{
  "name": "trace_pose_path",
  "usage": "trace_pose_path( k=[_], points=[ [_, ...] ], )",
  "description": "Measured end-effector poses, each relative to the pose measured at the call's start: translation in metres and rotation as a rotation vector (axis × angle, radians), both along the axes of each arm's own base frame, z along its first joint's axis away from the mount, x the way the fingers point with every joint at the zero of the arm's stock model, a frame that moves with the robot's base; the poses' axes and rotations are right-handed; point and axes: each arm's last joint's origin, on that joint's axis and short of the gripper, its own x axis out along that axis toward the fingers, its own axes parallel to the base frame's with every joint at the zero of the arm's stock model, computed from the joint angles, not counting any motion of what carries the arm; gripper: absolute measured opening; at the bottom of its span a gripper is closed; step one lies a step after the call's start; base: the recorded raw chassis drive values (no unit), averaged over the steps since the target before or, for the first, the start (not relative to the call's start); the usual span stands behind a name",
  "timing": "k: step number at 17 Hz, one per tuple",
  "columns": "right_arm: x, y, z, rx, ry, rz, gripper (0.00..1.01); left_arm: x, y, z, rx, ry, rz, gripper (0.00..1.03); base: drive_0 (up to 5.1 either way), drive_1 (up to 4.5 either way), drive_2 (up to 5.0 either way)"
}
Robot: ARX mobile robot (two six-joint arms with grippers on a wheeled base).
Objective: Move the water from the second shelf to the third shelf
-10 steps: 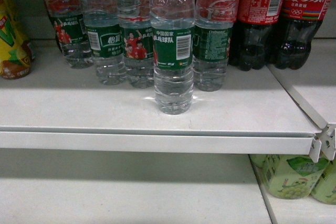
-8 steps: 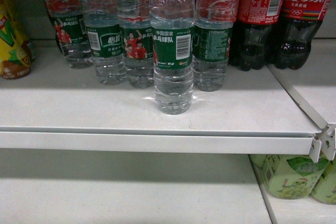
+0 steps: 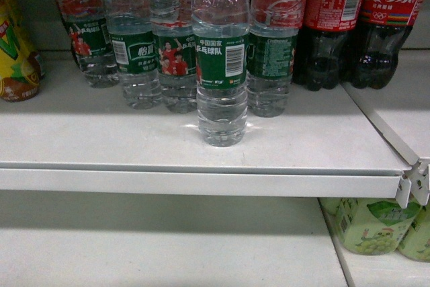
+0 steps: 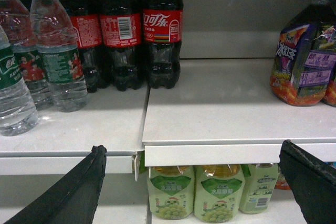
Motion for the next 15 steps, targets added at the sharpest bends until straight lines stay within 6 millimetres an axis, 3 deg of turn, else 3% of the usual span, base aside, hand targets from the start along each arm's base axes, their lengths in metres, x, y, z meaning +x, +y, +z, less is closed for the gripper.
trace_pose_path(
  k=[11,13,15],
  points=[
    [0.000,0.000,0.000,0.000,0.000,0.000,0.98,0.000,0.000,0.000,0.000,0.000,0.000,0.98,0.0,0.00,0.0],
    [0.007,-0.004,-0.002,0.069,0.146,0.039,0.98,0.000,0.000,0.000,0.000,0.000,0.001,0.98,0.0,0.00,0.0],
    [0.017,-0.007,0.022,0.068,0.085,0.061,0.98,0.000,0.000,0.000,0.000,0.000,0.000,0.98,0.0,0.00,0.0]
  ],
)
